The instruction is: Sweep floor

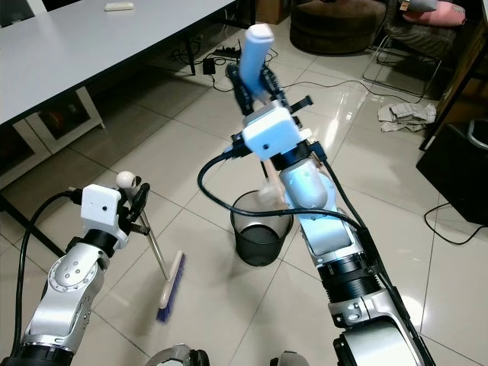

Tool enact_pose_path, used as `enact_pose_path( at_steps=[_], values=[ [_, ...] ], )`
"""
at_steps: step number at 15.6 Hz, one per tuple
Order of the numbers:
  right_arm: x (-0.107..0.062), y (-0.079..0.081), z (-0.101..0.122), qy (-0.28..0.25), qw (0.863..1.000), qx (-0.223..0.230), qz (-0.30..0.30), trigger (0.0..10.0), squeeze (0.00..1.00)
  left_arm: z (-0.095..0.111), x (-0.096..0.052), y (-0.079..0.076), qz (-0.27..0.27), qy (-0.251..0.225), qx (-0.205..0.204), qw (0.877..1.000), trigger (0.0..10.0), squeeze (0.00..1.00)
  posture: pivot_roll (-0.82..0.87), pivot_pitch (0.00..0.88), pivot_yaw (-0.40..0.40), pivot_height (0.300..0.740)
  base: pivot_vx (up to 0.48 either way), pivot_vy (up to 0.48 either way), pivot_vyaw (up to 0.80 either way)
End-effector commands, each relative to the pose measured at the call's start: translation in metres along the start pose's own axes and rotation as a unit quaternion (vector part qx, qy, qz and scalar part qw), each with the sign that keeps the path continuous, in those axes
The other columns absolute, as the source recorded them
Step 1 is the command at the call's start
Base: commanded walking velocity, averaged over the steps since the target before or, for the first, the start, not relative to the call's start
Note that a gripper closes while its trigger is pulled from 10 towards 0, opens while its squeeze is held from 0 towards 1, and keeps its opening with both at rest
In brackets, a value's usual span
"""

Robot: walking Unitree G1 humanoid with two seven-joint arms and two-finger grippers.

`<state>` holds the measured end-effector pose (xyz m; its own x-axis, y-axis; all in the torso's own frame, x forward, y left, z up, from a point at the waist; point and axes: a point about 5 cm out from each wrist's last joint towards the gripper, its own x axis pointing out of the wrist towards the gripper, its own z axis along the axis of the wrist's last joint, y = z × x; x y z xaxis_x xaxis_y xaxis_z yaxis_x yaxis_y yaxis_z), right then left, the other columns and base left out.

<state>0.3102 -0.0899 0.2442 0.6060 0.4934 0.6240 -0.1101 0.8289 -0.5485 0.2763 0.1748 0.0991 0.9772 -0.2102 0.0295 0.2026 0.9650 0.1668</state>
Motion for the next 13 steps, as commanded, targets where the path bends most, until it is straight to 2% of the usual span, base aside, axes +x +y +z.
enact_pose_path(
  at_steps=[1, 5, 7, 10, 12, 13],
  values=[
    [0.004, 0.003, 0.009, -0.035, 0.999, -0.012, 0.019, 10.0, 0.00, 0.011, 0.004, 0.000, -0.002, -0.027, 0.013, 1.000, 10.0, 0.00, -0.03, 0.063, 0.064, 0.740, 0.000, 0.000, 0.00],
    [0.001, 0.007, 0.007, -0.029, 0.999, -0.013, 0.034, 10.0, 0.00, 0.010, 0.003, -0.003, -0.007, -0.026, 0.013, 1.000, 10.0, 0.00, -0.04, 0.059, 0.064, 0.740, 0.000, 0.000, 0.00],
    [0.002, -0.001, 0.007, -0.026, 0.999, -0.021, 0.020, 10.0, 0.00, 0.010, 0.004, -0.003, -0.010, -0.025, 0.013, 1.000, 10.0, 0.00, -0.04, 0.054, 0.065, 0.740, 0.000, 0.000, 0.00],
    [0.004, -0.037, 0.010, -0.004, 0.996, -0.074, -0.043, 10.0, 0.00, 0.008, 0.005, -0.006, -0.020, -0.022, 0.015, 0.999, 10.0, 0.00, -0.05, 0.048, 0.060, 0.740, 0.000, 0.000, 0.00],
    [-0.013, -0.087, 0.000, 0.095, 0.972, -0.147, -0.155, 10.0, 0.00, 0.005, 0.005, -0.009, -0.032, -0.015, 0.013, 0.999, 10.0, 0.00, -0.05, 0.043, 0.058, 0.740, 0.000, 0.000, 0.00],
    [-0.021, -0.098, -0.002, 0.118, 0.965, -0.152, -0.180, 10.0, 0.00, 0.004, 0.004, -0.010, -0.038, -0.013, 0.013, 0.999, 10.0, 0.00, -0.06, 0.042, 0.059, 0.740, 0.000, 0.000, 0.00]
  ],
)
